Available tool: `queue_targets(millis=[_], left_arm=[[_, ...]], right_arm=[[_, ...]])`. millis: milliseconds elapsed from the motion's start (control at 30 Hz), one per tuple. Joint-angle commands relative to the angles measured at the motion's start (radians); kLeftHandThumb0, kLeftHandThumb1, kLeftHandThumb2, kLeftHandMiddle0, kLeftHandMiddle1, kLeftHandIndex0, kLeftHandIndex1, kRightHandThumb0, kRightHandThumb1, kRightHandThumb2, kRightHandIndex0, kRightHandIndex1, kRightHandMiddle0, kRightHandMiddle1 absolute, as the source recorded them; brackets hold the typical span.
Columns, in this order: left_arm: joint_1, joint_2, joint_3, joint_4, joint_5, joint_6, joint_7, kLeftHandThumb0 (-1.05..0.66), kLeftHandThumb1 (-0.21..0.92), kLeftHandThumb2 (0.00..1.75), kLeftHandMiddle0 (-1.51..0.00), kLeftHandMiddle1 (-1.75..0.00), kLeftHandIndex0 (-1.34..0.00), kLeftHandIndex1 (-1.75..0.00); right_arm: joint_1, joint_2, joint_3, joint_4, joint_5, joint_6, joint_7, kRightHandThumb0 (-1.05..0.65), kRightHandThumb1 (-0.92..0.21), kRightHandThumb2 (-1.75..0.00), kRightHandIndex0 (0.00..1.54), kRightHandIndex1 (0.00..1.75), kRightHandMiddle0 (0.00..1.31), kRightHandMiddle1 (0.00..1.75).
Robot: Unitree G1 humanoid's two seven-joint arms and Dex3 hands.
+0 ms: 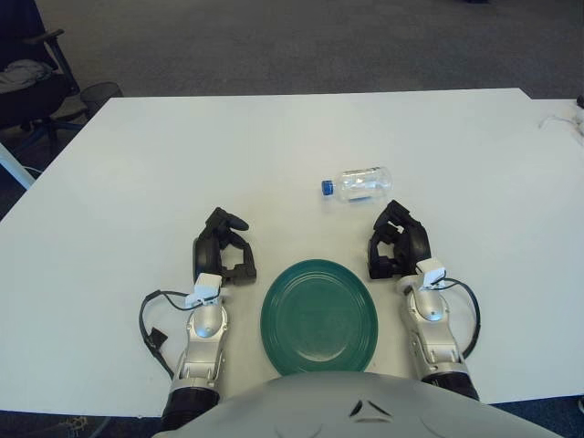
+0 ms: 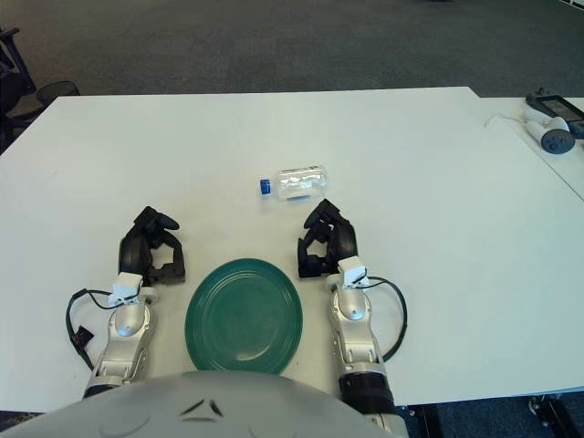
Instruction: Put the bottle into the plate.
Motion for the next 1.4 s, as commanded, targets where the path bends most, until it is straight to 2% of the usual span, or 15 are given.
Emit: queue_targets(millis=[0,133,333,400,467,600,733,800,867,933,1000,1067,1200,1367], left_arm=[[0.027,0.001,0.003,0.067,0.005,0.036,0.004,0.00,-0.06,1.75,-0.88,-1.75,-0.69,-1.74],[0.019,-0.001,0.006,0.079,0.013,0.027,0.018,0.00,-0.07,1.75,-0.88,-1.75,-0.70,-1.73],[0.005,0.001,0.008,0.098,0.021,0.016,0.033,0.00,-0.07,1.75,-0.88,-1.75,-0.71,-1.72],[0.002,0.003,0.007,0.103,0.022,0.016,0.033,0.00,-0.07,1.75,-0.88,-1.75,-0.71,-1.71],[0.001,0.005,0.007,0.104,0.022,0.016,0.032,0.00,-0.07,1.75,-0.89,-1.75,-0.71,-1.71],[0.001,0.007,0.006,0.100,0.021,0.023,0.029,0.00,-0.07,1.75,-0.89,-1.75,-0.71,-1.71],[0.002,0.008,0.006,0.095,0.015,0.027,0.023,0.00,-0.07,1.75,-0.89,-1.75,-0.71,-1.71],[0.000,0.009,0.008,0.097,0.014,0.023,0.023,0.00,-0.07,1.75,-0.89,-1.75,-0.71,-1.71],[-0.002,0.011,0.008,0.100,0.014,0.023,0.023,0.00,-0.07,1.75,-0.89,-1.75,-0.71,-1.71],[-0.002,0.013,0.008,0.099,0.015,0.026,0.022,0.00,-0.07,1.75,-0.89,-1.75,-0.71,-1.71],[-0.002,0.014,0.009,0.100,0.013,0.027,0.020,0.00,-0.07,1.75,-0.89,-1.75,-0.70,-1.71],[-0.002,0.013,0.009,0.101,0.013,0.023,0.022,0.00,-0.07,1.75,-0.89,-1.75,-0.70,-1.72],[-0.004,0.013,0.010,0.101,0.009,0.020,0.019,0.00,-0.07,1.75,-0.89,-1.75,-0.71,-1.71],[-0.008,0.011,0.012,0.108,0.010,0.006,0.026,0.00,-0.07,1.75,-0.88,-1.75,-0.71,-1.71]], right_arm=[[-0.020,0.010,0.002,-0.099,-0.019,-0.053,-0.023,0.00,0.03,-1.67,0.93,1.60,0.65,1.75],[-0.036,-0.011,-0.019,-0.118,0.004,-0.102,-0.020,0.00,0.00,-1.64,0.89,1.63,0.62,1.75],[-0.048,-0.015,-0.024,-0.105,0.008,-0.119,-0.019,0.00,-0.03,-1.62,0.85,1.66,0.59,1.75],[-0.141,-0.015,-0.032,-0.071,0.010,-0.197,-0.028,0.00,-0.03,-1.62,0.85,1.67,0.59,1.75],[-0.195,-0.004,-0.039,-0.043,-0.007,-0.261,-0.054,0.00,-0.03,-1.63,0.84,1.69,0.59,1.75],[-0.226,0.016,-0.032,-0.042,-0.046,-0.318,-0.089,0.00,-0.02,-1.64,0.85,1.68,0.61,1.75],[-0.335,-0.001,-0.048,0.018,-0.064,-0.378,-0.111,0.00,0.03,-1.68,0.90,1.64,0.64,1.75],[-0.414,-0.033,-0.065,0.069,-0.079,-0.402,-0.116,0.00,0.05,-1.69,0.93,1.62,0.66,1.75],[-0.496,-0.060,-0.091,0.137,-0.115,-0.420,-0.149,0.00,0.07,-1.71,0.95,1.60,0.68,1.75],[-0.570,-0.082,-0.104,0.198,-0.197,-0.431,-0.207,0.00,0.08,-1.72,0.95,1.60,0.68,1.75],[-0.616,-0.088,-0.080,0.224,-0.293,-0.427,-0.251,0.00,0.09,-1.73,0.95,1.61,0.69,1.75],[-0.649,-0.114,-0.053,0.247,-0.295,-0.438,-0.218,0.00,0.09,-1.73,0.95,1.63,0.69,1.75],[-0.675,-0.151,0.007,0.252,-0.208,-0.439,-0.094,0.00,0.09,-1.73,0.95,1.62,0.69,1.75],[-0.729,-0.185,0.054,0.254,-0.137,-0.376,0.044,0.00,0.07,-1.67,0.96,1.52,0.69,1.75]])
